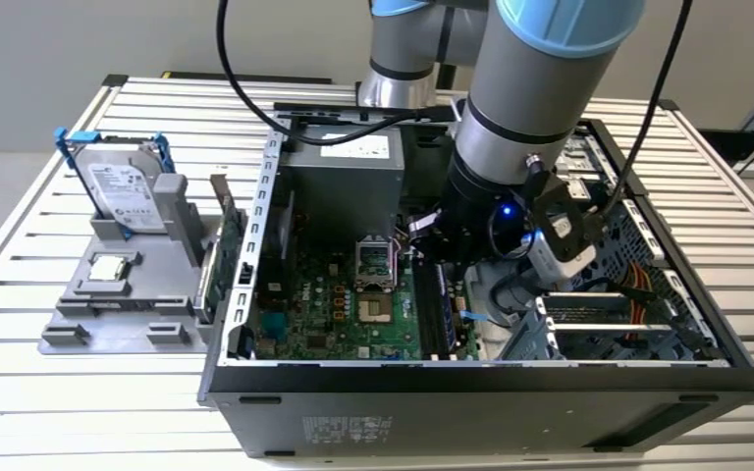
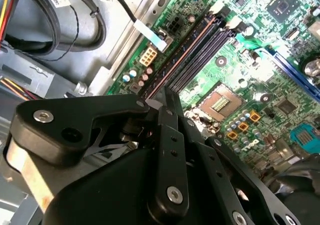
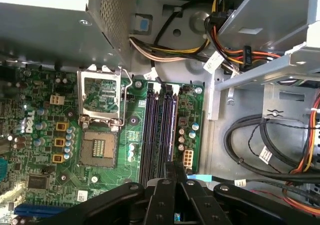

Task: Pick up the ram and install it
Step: 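Insert the ram into the slot, then press down the ram until it locks into place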

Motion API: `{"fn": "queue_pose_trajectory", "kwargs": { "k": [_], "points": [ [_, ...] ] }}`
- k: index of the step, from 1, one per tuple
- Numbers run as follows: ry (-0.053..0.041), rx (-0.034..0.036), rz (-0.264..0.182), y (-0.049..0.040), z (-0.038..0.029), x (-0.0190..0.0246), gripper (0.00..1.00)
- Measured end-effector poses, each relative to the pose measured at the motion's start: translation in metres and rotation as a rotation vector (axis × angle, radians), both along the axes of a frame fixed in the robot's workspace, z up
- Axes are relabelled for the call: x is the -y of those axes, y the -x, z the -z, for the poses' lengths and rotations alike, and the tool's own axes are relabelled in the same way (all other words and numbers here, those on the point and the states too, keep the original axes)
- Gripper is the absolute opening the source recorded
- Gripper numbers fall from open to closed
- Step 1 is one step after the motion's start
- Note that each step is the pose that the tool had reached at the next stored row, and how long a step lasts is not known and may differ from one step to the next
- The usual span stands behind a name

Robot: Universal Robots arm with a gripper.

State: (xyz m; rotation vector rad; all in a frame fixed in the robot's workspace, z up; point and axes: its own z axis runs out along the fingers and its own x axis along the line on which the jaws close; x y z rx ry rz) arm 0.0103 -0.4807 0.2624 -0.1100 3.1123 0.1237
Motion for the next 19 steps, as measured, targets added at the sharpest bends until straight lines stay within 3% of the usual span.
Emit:
{"fn": "queue_pose_trajectory", "kwargs": {
  "k": [9,14,19],
  "points": [
    [0.0001,0.0000,-0.029,0.0001,0.0001,0.0000,0.00],
    [-0.0001,0.0001,-0.081,0.0002,0.0008,-0.0006,0.00],
    [-0.0001,0.0001,-0.164,0.0003,0.0009,-0.0011,0.00]
  ]
}}
